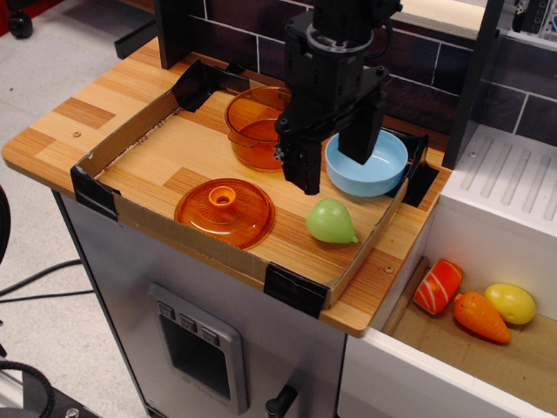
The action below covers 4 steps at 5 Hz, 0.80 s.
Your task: Put pear in bowl
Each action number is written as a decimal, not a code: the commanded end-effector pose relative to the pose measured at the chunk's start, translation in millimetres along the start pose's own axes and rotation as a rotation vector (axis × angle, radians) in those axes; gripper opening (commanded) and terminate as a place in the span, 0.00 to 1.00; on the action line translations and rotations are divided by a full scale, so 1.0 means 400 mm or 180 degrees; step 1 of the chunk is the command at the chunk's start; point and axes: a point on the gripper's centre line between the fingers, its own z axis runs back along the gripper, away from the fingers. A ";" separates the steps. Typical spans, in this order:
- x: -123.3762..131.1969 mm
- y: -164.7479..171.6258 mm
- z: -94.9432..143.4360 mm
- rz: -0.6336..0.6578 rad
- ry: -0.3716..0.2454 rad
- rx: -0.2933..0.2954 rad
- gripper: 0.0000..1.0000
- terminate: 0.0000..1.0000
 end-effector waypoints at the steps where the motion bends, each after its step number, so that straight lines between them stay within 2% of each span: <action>1: 0.036 -0.026 -0.036 -0.0144 -0.0080 -0.0083 1.00 0.00; 3: 0.012 -0.018 -0.074 -0.0240 -0.0021 -0.0115 1.00 0.00; 4: -0.002 -0.008 -0.100 -0.0303 -0.0033 -0.0062 1.00 0.00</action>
